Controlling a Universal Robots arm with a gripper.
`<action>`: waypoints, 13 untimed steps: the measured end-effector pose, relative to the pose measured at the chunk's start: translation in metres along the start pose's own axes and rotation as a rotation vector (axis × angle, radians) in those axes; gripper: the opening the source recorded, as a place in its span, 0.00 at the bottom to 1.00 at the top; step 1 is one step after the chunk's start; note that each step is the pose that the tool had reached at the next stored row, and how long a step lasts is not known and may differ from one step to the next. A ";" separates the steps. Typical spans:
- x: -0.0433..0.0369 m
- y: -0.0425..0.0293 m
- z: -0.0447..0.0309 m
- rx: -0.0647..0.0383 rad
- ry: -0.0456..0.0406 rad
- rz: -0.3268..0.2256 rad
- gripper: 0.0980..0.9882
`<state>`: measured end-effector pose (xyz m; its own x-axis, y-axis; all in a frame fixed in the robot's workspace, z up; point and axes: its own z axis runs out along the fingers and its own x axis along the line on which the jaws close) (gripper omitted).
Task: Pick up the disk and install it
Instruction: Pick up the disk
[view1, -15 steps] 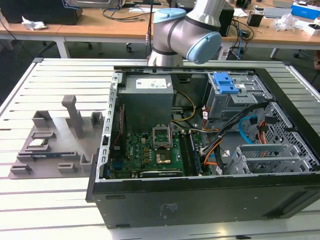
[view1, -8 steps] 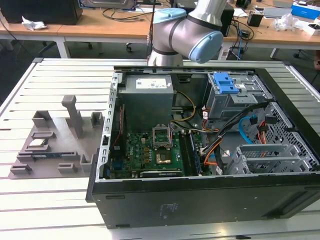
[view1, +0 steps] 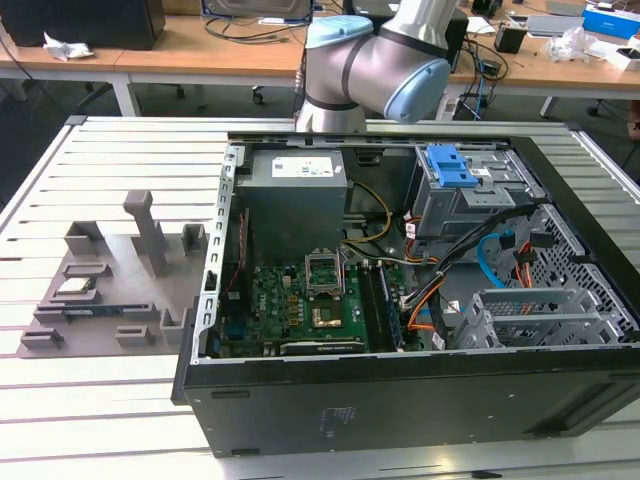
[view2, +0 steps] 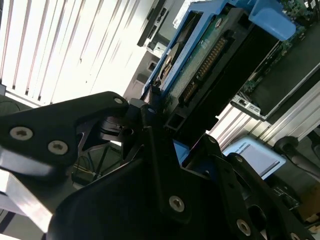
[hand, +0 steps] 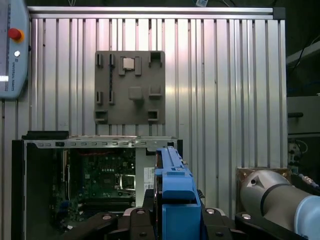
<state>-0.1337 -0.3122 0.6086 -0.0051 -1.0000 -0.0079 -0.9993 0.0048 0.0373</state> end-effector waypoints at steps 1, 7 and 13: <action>0.0000 -0.0036 -0.0001 -0.001 0.0000 0.000 0.30; -0.0002 -0.0223 -0.0008 -0.004 0.0001 0.000 0.30; -0.0002 -0.0258 0.0035 -0.005 0.0001 0.000 0.30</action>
<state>-0.1080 -0.3121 0.6041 -0.0054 -1.0000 -0.0078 -0.9991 0.0051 0.0424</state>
